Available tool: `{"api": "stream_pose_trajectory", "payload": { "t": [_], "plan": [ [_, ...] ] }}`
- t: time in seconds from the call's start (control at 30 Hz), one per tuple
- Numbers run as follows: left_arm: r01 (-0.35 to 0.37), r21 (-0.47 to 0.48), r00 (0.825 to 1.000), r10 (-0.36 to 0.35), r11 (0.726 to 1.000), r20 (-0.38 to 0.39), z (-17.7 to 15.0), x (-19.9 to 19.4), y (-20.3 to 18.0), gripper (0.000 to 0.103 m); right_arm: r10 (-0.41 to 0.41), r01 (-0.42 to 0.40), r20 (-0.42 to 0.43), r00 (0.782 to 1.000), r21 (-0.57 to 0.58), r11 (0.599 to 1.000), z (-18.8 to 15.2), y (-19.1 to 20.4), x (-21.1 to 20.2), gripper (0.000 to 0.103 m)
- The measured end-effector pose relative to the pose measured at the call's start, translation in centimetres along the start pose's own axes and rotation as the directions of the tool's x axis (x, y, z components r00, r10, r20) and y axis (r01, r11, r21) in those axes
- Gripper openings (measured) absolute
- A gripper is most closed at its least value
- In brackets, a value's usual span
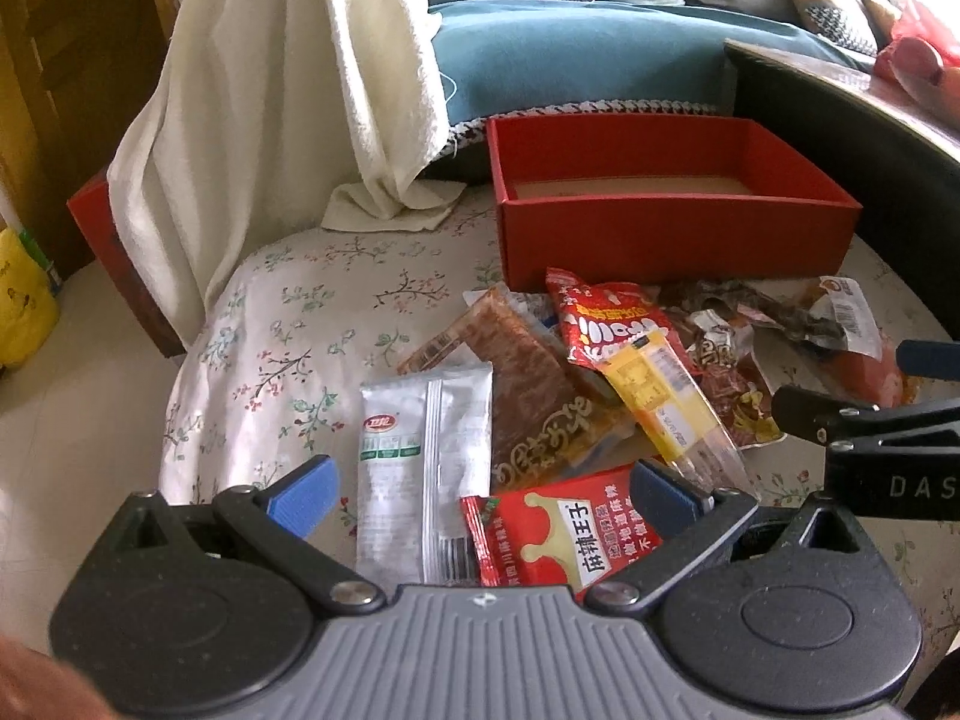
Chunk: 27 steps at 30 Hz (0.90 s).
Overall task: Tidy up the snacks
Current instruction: 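Move both grippers toward the snack pile in front of the red box, then grasp the yellow snack stick with the right gripper while the left gripper approaches the red packet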
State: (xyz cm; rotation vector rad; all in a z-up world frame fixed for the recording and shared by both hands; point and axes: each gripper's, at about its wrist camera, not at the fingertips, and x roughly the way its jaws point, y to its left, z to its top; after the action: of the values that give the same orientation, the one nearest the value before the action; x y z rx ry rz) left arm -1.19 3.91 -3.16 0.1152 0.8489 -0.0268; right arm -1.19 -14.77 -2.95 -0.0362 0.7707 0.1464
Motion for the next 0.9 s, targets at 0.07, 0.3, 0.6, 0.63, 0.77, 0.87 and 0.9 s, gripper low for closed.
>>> {"api": "stream_pose_trajectory", "payload": {
  "t": [0.07,0.3,0.6,0.63,0.77,0.87,0.9],
  "plan": [
    [0.001,-0.002,1.000,-0.001,1.000,-0.002,0.0,0.1,0.0,0.099,-0.003,0.003,-0.003,1.000,-0.002,1.000,-0.1,0.1,0.1,0.103],
    [0.005,0.001,1.000,-0.005,1.000,-0.003,0.0,0.1,-0.1,0.099,-0.007,0.007,-0.011,1.000,0.000,1.000,-0.2,0.0,0.2,0.103],
    [0.011,0.001,1.000,-0.011,1.000,-0.001,-0.1,0.1,-0.1,0.099,0.006,-0.006,-0.018,1.000,-0.007,1.000,0.1,0.3,0.5,0.102],
    [0.010,0.001,1.000,-0.010,1.000,0.000,-0.1,0.0,-0.2,0.099,0.008,-0.008,-0.018,1.000,-0.012,1.000,0.3,0.4,0.5,0.101],
    [0.008,-0.025,1.000,-0.007,1.000,0.002,-0.1,-0.1,0.7,0.099,0.021,-0.021,-0.010,1.000,-0.038,0.999,1.0,1.2,0.7,0.099],
    [0.001,-0.041,1.000,-0.001,0.999,-0.003,-0.1,0.0,1.3,0.098,0.035,-0.035,-0.014,0.999,-0.048,0.998,1.2,1.8,0.9,0.098],
    [-0.003,-0.045,1.000,0.002,0.999,-0.006,-0.1,0.0,1.5,0.098,0.037,-0.038,-0.016,0.999,-0.051,0.998,1.3,2.0,1.0,0.098]
  ]
}}
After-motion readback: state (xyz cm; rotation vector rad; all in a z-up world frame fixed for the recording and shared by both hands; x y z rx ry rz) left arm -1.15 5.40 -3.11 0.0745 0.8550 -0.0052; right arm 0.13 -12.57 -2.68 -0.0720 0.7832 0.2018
